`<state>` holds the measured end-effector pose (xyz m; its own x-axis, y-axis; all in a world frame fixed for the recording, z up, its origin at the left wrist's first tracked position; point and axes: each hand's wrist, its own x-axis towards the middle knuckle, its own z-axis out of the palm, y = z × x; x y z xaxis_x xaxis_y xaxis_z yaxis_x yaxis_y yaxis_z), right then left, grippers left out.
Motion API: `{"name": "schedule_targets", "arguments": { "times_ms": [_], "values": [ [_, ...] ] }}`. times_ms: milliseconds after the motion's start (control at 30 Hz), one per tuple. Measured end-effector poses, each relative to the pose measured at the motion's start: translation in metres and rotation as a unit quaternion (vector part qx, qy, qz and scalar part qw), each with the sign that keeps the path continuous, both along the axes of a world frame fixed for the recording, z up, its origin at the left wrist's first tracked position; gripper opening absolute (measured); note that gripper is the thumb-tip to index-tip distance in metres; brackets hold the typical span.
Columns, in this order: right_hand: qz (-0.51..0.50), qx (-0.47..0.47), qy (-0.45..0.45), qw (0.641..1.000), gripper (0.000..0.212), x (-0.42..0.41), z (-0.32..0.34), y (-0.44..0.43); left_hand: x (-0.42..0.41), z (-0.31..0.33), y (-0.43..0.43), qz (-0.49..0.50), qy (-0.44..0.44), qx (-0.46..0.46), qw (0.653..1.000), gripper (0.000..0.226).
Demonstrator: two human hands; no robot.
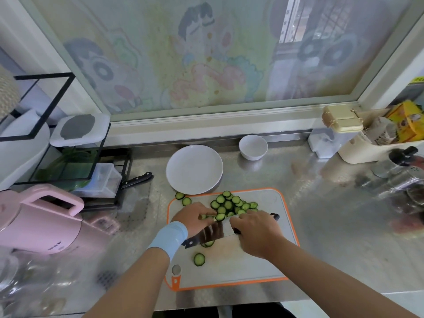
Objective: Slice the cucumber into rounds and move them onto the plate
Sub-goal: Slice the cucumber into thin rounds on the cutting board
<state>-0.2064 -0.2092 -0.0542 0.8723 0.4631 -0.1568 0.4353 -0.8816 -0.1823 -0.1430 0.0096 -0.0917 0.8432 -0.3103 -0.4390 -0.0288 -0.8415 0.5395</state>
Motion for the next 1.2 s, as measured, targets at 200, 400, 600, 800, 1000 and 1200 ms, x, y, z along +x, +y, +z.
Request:
{"name": "schedule_targets", "arguments": {
  "times_ms": [200, 400, 600, 800, 1000, 1200],
  "values": [
    [0.008, 0.001, -0.019, 1.000, 0.011, 0.007, 0.004, 0.010, 0.003, 0.001, 0.010, -0.069, 0.026, 0.060, 0.995, 0.051],
    [-0.076, -0.016, 0.031, 0.997, 0.016, 0.015, 0.012, 0.005, 0.015, 0.006, 0.059, 0.164, -0.022, -0.025, 0.986, 0.047],
    [-0.293, 0.070, 0.126, 0.945, 0.009, 0.033, 0.008, 0.009, 0.027, -0.007, 0.094, 0.336, -0.043, 0.003, 0.941, 0.032],
    [-0.388, 0.188, 0.196, 0.881, 0.005, 0.055, 0.001, 0.033, 0.050, -0.033, 0.073, 0.282, -0.012, 0.060, 0.957, 0.029],
    [-0.387, 0.189, 0.209, 0.878, 0.006, 0.063, -0.007, 0.052, 0.062, -0.049, 0.053, 0.304, -0.056, 0.146, 0.940, 0.026],
    [-0.382, 0.206, 0.213, 0.876, 0.004, 0.070, -0.013, 0.054, 0.053, -0.061, 0.056, 0.297, -0.085, 0.108, 0.945, 0.022]
  ]
}}
